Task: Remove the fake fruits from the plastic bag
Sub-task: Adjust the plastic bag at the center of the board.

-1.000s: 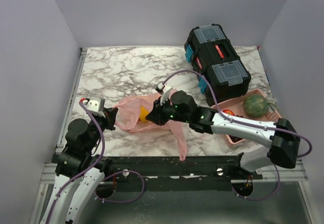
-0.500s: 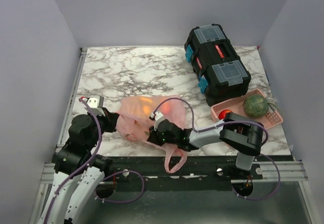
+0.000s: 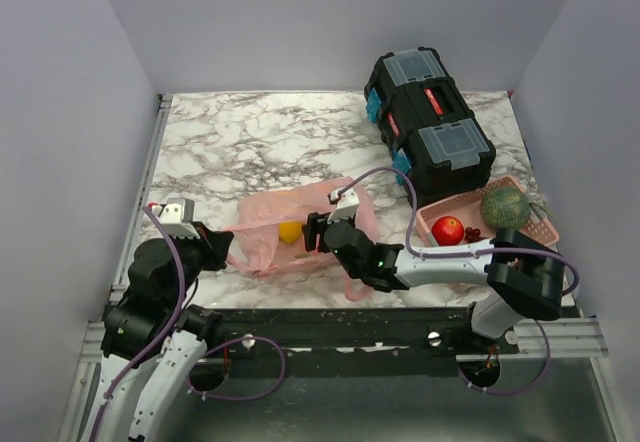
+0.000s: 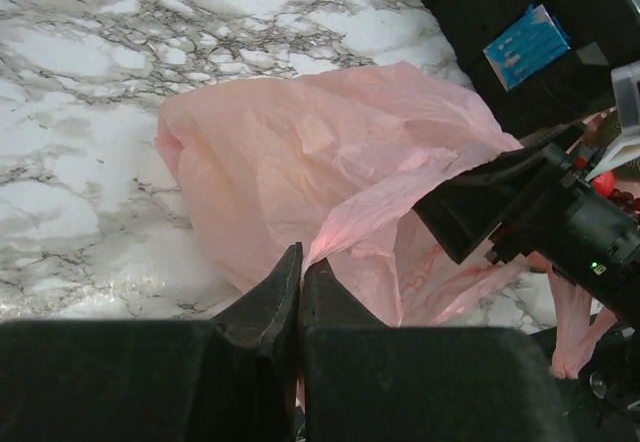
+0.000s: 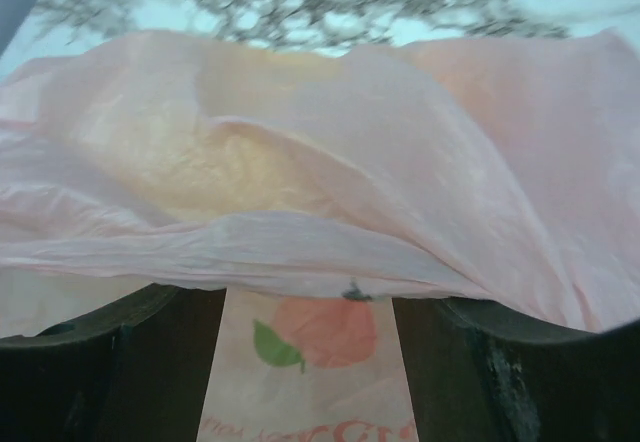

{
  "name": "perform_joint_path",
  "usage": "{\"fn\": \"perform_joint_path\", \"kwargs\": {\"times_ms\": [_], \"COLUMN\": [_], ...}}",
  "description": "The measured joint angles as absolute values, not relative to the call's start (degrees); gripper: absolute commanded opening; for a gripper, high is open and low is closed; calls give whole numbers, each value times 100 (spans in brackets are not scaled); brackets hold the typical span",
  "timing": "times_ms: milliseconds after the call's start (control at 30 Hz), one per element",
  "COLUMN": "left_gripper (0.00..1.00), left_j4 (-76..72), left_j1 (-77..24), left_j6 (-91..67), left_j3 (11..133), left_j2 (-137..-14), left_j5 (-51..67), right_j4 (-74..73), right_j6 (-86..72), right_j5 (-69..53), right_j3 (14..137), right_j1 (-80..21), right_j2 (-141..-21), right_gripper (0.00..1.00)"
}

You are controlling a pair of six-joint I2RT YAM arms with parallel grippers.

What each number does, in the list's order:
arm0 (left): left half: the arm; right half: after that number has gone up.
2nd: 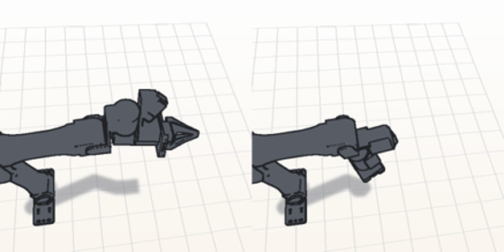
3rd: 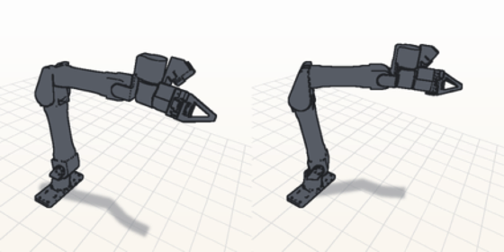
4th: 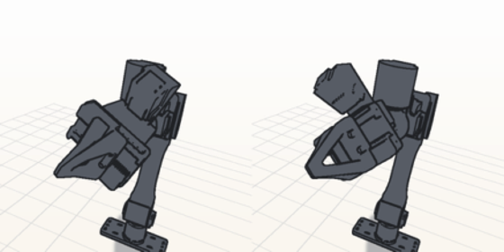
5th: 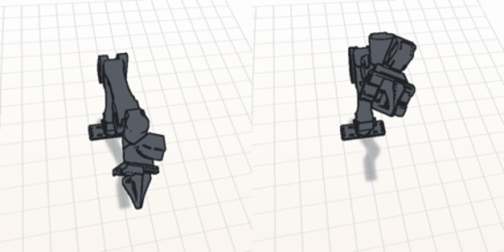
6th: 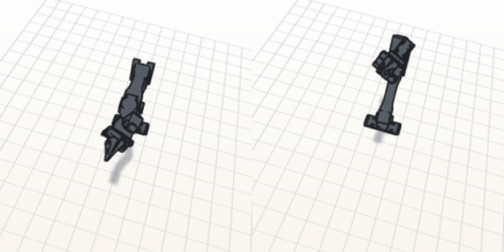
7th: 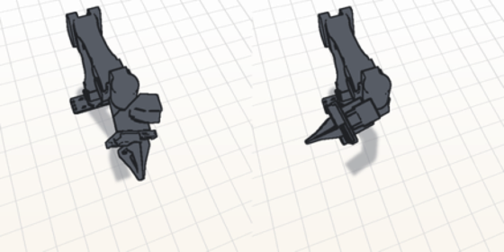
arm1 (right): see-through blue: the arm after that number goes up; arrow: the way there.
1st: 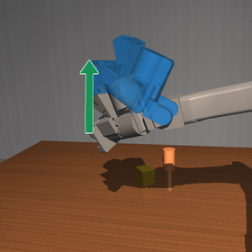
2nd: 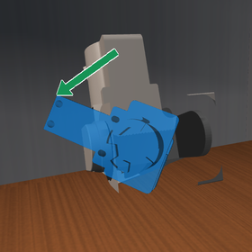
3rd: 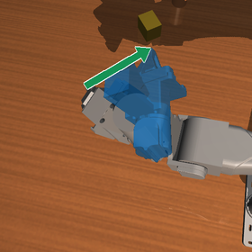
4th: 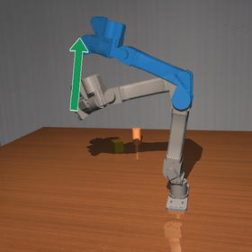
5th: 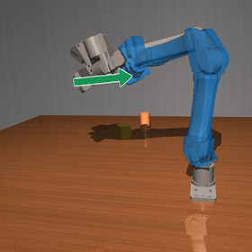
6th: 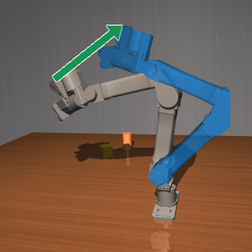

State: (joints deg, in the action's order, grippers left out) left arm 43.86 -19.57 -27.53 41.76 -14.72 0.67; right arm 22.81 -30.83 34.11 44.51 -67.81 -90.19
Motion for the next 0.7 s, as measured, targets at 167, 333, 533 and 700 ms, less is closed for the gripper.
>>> {"fn": "perform_joint_path", "kwargs": {"times_ms": [167, 333, 533, 700], "left_gripper": [0, 0, 0, 0], "left_j4": [4381, 4375, 4309, 4254], "left_j1": [-1957, -1957, -1957, -1957], "left_j6": [-2753, -2753, -2749, -2746], "left_j3": [4163, 4141, 4132, 4121], "left_j2": [-1439, -1439, -1494, -1619], "left_j5": [117, 198, 301, 384], "right_j4": [2062, 1776, 1564, 2770], "right_j6": [-2926, -2888, -2816, -1680], "right_j5": [4641, 5411, 5778, 5666], "right_j3": [4580, 4587, 4401, 3874], "right_j1": [-6781, -6779, -6759, -6606], "right_j2": [-9021, -9021, -8860, -8309], "right_gripper": [81, 100, 100, 100]}}
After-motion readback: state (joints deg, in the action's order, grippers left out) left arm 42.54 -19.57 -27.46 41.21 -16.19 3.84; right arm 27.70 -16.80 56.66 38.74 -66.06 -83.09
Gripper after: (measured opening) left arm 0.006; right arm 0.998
